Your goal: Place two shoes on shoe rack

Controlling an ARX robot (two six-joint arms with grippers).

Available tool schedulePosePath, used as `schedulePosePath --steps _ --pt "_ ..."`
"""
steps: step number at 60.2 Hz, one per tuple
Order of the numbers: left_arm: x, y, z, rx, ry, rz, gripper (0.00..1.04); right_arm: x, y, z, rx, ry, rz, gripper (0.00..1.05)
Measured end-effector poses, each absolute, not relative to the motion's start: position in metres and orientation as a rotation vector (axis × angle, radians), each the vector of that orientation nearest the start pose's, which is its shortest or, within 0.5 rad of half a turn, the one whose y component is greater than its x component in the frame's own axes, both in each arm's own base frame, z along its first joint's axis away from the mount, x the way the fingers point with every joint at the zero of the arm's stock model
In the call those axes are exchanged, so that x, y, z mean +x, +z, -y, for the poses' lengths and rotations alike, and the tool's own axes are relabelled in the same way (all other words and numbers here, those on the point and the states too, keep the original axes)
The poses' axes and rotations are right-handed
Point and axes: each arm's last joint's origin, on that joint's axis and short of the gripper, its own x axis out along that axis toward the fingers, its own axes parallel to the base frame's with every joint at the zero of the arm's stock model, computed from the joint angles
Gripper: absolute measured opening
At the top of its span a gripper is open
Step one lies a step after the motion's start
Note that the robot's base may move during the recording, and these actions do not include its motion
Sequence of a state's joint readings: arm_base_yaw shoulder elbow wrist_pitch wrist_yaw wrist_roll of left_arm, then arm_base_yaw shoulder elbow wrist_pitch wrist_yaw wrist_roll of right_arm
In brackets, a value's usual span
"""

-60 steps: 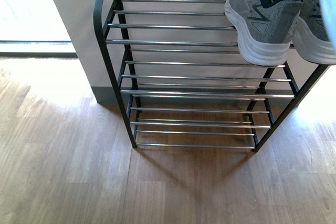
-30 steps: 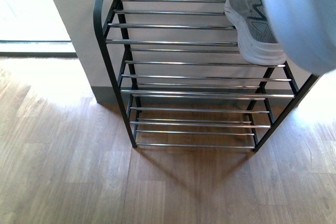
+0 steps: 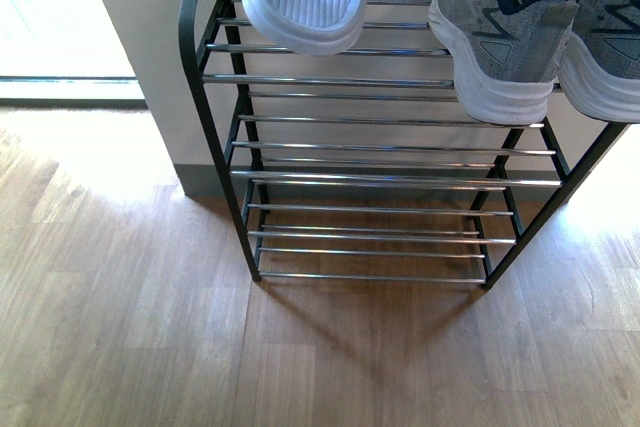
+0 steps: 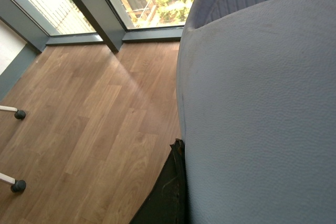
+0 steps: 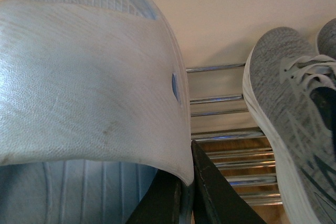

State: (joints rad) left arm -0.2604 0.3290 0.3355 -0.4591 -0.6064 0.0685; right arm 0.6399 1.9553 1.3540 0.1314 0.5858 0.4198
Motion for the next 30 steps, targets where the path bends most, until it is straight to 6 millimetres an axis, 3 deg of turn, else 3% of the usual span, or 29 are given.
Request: schedulePosePath --steps 13,30 --pt "0.098 0.21 0.009 0.258 0.326 -0.425 0.02 0.404 0.182 -0.256 0.035 -0.099 -0.458 0.02" --pt "0.098 0.21 0.009 0.258 0.326 -0.425 0.02 0.466 0.132 -0.227 -0.092 -0.22 -0.52 0.02"
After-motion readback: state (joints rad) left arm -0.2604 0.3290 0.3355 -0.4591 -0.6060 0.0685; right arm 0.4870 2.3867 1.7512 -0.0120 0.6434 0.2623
